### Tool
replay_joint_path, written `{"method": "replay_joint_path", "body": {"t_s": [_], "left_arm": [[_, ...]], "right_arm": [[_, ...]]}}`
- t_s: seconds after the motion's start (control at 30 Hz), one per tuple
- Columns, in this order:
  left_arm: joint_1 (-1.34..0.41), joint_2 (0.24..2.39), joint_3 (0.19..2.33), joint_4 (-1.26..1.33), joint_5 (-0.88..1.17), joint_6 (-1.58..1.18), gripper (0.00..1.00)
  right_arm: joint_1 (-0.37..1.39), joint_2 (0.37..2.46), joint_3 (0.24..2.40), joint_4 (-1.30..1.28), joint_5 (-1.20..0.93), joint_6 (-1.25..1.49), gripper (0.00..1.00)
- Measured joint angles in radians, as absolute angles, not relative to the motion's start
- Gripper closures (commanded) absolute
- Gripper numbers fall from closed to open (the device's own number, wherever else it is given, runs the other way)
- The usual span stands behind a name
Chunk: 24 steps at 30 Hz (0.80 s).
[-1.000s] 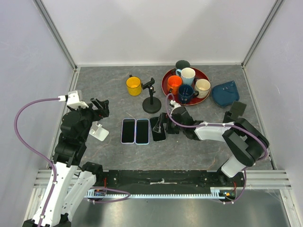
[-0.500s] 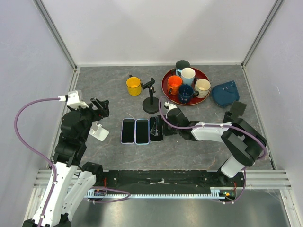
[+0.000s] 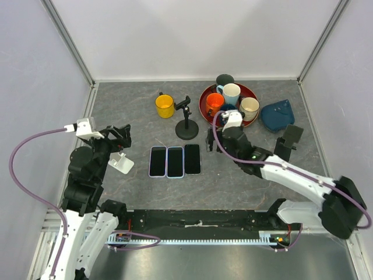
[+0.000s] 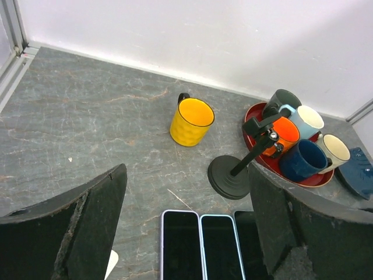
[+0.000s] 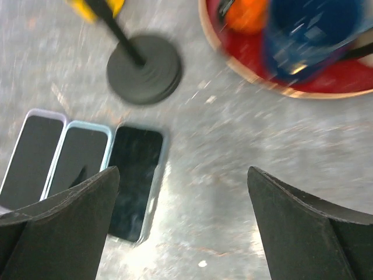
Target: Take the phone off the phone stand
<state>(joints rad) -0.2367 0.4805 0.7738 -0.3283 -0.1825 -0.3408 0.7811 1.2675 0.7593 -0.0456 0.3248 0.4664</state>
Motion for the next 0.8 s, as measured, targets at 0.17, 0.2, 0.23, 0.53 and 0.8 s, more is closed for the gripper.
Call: {"method": "replay_joint_path", "body": {"t_s": [0.17,0.2,0.23,0.53,0.8], "left_arm": [[-0.237,0.405,0.754,-0.321,-0.192,-0.323,0.06],[-0.237,0.386,0.754,-0.320,-0.197,-0.320,0.05],[-0.237,0.367,0.754,-0.319,-0.204,-0.317,0.05],[-0.237,0.181,0.762,-0.283,-0.297,-0.258,0.00],[-0.237,0.006,0.632,-0.131,-0.490,-0.241,0.00]], "right_arm": [[0.778,1.074,0.796,-0.077,0.587,0.319,0.02],[0.779,1.019,0.799,-0.076,0.634,0.273,0.02],[0.779,0.969,0.799,-0.075,0.666,0.233,0.02],[0.779,0.485,0.778,0.041,0.793,-0.065,0.02],[0.776,0.305,0.709,0.054,0.818,-0.268,0.02]]}}
